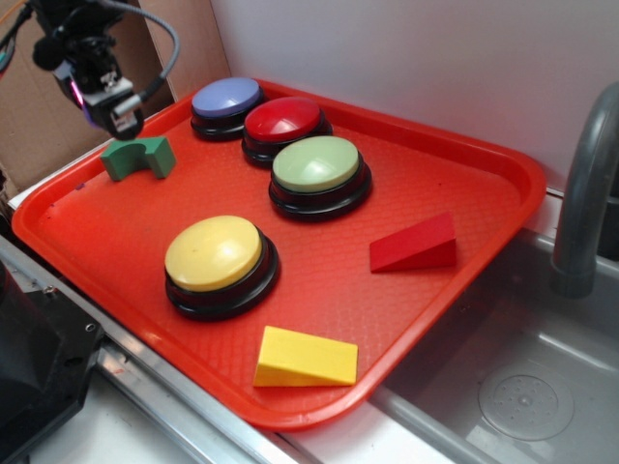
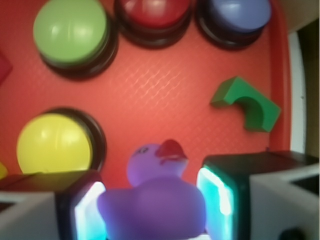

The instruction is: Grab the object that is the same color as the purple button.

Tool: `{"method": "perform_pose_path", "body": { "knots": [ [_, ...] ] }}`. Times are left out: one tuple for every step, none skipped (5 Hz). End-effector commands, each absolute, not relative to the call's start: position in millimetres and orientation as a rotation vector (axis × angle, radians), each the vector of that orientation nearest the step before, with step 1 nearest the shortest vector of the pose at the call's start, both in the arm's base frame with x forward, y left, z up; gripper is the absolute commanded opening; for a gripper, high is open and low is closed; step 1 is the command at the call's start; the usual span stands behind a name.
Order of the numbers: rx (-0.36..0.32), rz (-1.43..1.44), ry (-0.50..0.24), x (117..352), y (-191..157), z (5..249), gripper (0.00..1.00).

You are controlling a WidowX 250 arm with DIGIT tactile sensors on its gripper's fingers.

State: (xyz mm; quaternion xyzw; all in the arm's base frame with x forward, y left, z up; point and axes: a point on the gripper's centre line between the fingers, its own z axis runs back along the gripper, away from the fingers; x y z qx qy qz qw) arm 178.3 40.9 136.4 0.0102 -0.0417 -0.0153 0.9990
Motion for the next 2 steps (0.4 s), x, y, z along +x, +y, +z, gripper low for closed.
{"method": "perform_pose_path", "body": {
  "knots": [
    [0.031, 0.15, -0.158, 204.8, 48.2, 181.7, 0.0],
    [0.066, 0.233, -0.13, 204.3, 47.1, 177.5, 0.0]
  ]
}}
